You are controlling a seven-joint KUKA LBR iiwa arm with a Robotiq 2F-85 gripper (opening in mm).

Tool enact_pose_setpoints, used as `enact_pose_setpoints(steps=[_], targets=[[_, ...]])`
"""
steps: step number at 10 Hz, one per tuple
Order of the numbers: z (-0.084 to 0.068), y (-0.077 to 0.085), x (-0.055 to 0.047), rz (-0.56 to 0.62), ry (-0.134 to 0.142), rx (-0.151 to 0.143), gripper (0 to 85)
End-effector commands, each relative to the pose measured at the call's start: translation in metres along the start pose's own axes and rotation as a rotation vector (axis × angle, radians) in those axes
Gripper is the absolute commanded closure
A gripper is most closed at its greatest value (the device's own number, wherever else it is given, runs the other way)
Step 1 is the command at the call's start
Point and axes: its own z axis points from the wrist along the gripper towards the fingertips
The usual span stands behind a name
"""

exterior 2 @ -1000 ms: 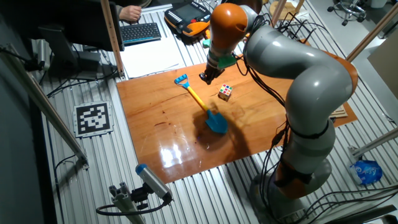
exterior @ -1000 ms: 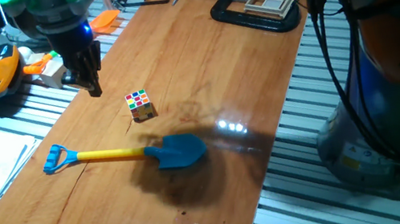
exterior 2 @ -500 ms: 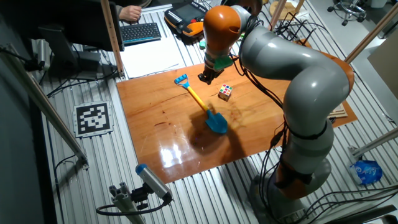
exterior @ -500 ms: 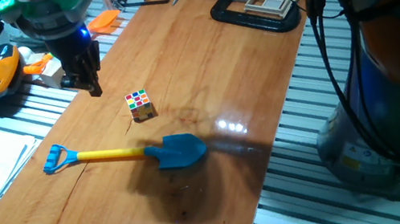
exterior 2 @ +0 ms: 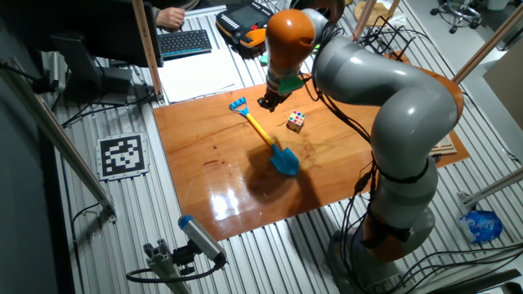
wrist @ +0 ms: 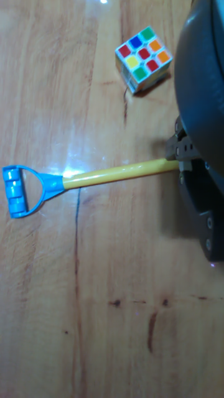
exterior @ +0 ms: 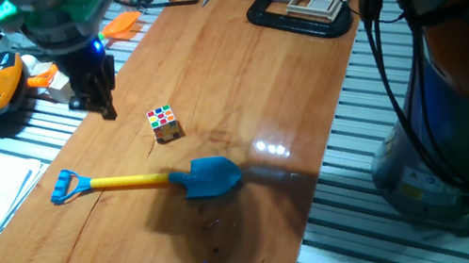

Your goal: Use a shovel to scoop up an object

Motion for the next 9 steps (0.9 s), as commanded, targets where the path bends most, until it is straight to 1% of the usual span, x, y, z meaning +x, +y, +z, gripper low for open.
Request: enact_pose_setpoints(steps=[1,2,4,5,6,8,9], targets=[[0.005,0.001,-0.003,-0.002,0.006,-0.008,85.0],[0.013,0.002,-0.007,-0.008,0.009,-0.019,85.0],[0.036,0.009,-0.018,-0.02,0.009,-0.029,85.0],[0.044,0.013,-0.022,-0.037,0.011,-0.029,85.0],[0.051,0.017,-0.024,-0.054,0.007,-0.019,85.0],[0.063,0.025,-0.025,-0.055,0.002,-0.014,85.0],[0.068,0.024,-0.028,-0.06,0.002,-0.015,85.0]])
